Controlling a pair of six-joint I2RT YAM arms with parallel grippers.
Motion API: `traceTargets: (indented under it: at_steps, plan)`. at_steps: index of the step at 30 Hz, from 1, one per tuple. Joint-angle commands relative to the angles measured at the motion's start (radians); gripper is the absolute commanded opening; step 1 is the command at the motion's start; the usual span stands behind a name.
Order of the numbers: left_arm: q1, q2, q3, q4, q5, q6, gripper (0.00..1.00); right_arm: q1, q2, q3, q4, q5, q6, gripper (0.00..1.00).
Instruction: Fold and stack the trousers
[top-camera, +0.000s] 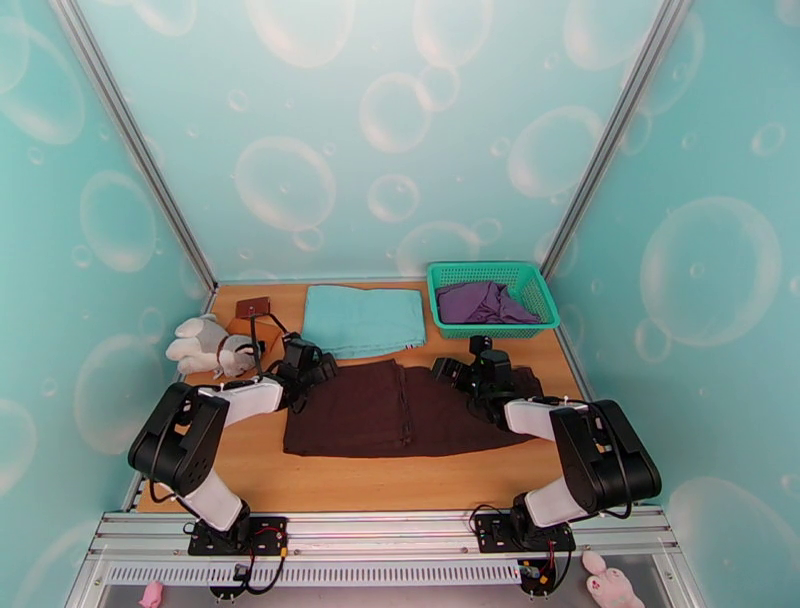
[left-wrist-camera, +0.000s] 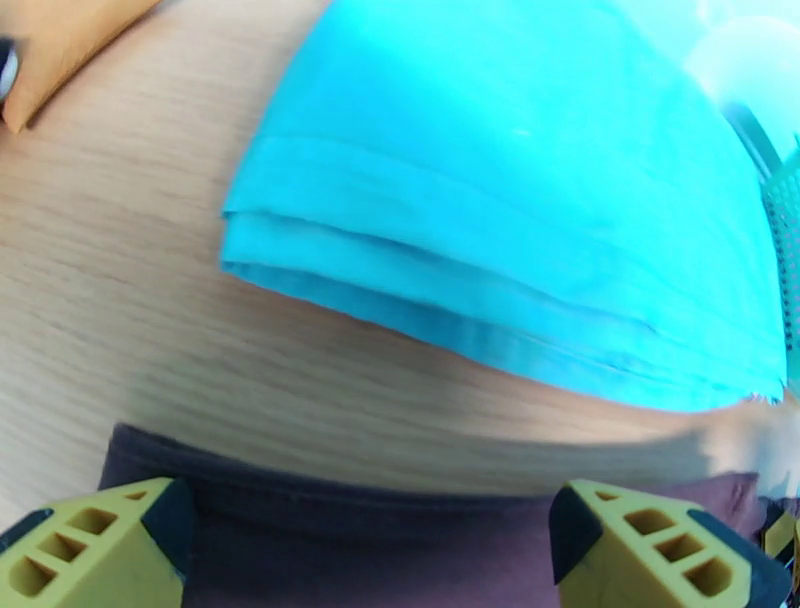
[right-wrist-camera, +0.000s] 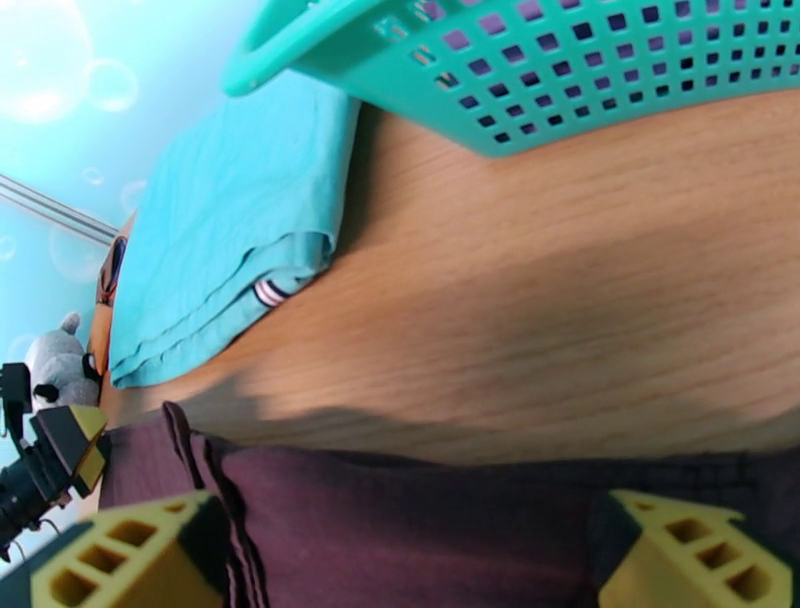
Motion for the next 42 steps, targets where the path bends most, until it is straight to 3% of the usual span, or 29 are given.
traceTargets:
  at_steps: [1,8,10,14,15,17,20,25,28,33,37,42]
  plan:
    - [0.019,0.059,-0.026,0.043,0.082,0.006,0.99,-0.006,0.003,-0.012,0.03,-0.002,0.022,0.99]
    - [-0.006,-0.072,-0.086,0.019,0.084,0.04,0.99,-0.006,-0.019,-0.02,0.028,0.016,0.015,0.99]
    - [-0.048,-0.166,-0.095,-0.04,-0.019,0.066,0.99,-0.005,-0.049,-0.035,0.039,0.029,0.009,0.99]
    - [-0.176,-0.353,-0.104,-0.164,-0.327,0.146,0.99,0.015,-0.164,-0.077,0.056,0.098,-0.019,0.99]
    - [-0.186,-0.386,-0.118,-0.179,-0.349,0.157,0.99,0.027,-0.194,-0.082,0.047,0.127,-0.032,0.99]
    - [-0.162,-0.427,-0.149,-0.19,-0.277,0.183,0.99,0.059,-0.243,-0.078,0.007,0.191,-0.062,0.99]
    - [-0.079,-0.436,-0.164,-0.249,-0.039,0.218,0.99,0.109,-0.286,-0.076,-0.006,0.203,-0.089,0.99]
    - [-0.038,-0.43,-0.156,-0.387,-0.026,0.094,0.96,0.222,-0.283,-0.047,-0.007,0.152,-0.141,0.99]
    - [-0.026,-0.419,-0.199,-0.377,-0.03,0.057,0.87,0.268,-0.262,-0.039,0.017,0.134,-0.148,0.99]
    - [-0.008,-0.373,-0.257,-0.32,0.056,0.038,0.7,0.255,-0.192,-0.029,0.055,0.049,-0.107,0.99]
    - [-0.007,-0.365,-0.274,-0.328,0.03,0.018,0.7,0.25,-0.153,-0.018,0.061,0.022,-0.095,0.99]
    - [-0.005,-0.344,-0.302,-0.274,0.122,0.056,0.68,0.238,-0.143,-0.014,0.062,0.004,-0.09,0.99]
